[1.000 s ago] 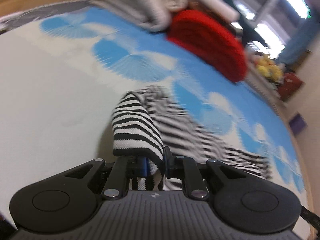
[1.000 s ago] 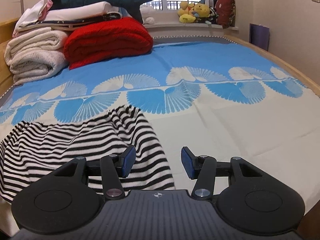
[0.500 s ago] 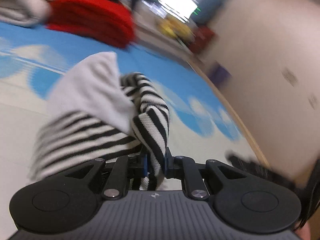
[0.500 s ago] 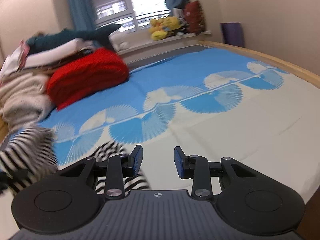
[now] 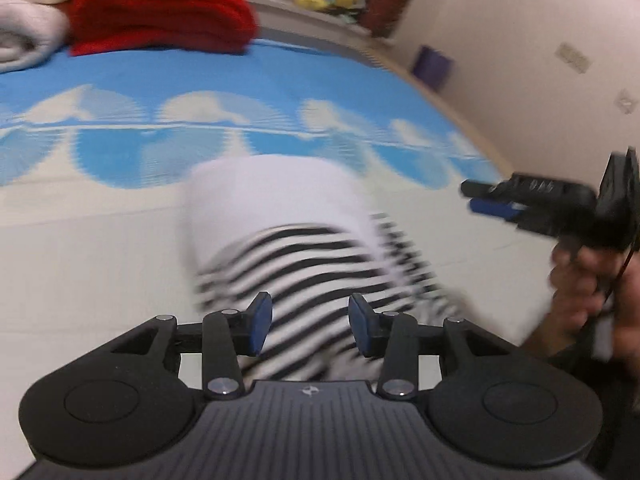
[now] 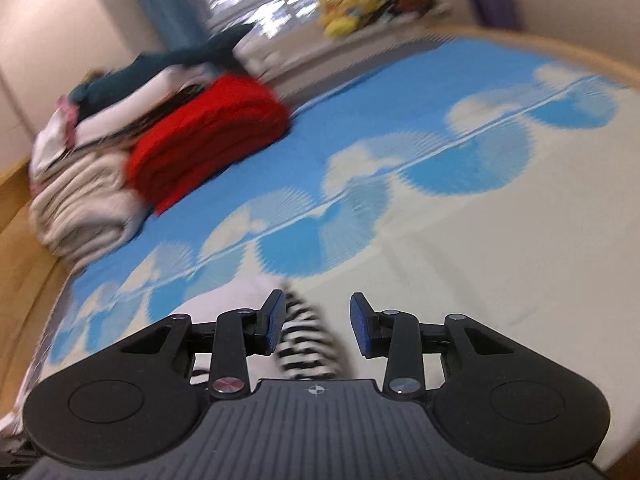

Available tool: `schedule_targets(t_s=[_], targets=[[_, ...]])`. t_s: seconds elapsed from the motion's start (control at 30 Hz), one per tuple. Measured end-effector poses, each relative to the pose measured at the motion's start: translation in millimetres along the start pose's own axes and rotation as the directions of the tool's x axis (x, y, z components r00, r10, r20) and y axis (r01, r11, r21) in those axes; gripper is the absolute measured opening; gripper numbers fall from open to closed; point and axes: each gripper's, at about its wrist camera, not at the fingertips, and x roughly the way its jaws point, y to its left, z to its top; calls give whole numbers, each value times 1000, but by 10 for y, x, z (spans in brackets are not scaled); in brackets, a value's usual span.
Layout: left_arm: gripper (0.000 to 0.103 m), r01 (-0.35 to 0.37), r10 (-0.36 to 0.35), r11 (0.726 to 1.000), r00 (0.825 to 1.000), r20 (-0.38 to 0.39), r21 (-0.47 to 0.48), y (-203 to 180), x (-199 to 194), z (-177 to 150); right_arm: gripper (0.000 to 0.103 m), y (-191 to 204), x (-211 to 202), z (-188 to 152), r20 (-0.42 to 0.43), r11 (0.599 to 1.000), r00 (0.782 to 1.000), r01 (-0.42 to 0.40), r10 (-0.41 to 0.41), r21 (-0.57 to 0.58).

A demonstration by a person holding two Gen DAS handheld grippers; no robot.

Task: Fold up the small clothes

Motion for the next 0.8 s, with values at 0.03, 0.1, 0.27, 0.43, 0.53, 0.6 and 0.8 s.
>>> schedule_targets(t_s=[0.03,0.1,0.27,0.43,0.53,0.6,0.8], targets=[[55,-18,18,1000,1000,-1,-8,97,-2,2,39,46,127,21,-29,1000,999,-21,20,-13],[64,-36,36,999,999,3,-35,236,36,-89,39,134,345,27,-83,998,995,-64,63,-5],[64,-25,26,981,1000,2,-194,414,170,-200,40,289,793,-8,-131,997,991,-32,40,65],[75,-10,10,986,1000,0,-166,307,218,-184,46,348,1047,-79,-174,990,983,-29,53,138],[77,-31,24,978,999,-38,-204,359,360,-238,47,354,1154,-106,-186,989,982,-1,29,150],[78,-40,27,971,998,-57,-237,401,456,-250,47,325,1199,-112,-196,984,980,5,31,179],[81,-39,30,962,999,-37,-271,453,453,-201,36,391,1237,-113,-185,993,982,-5,27,115]])
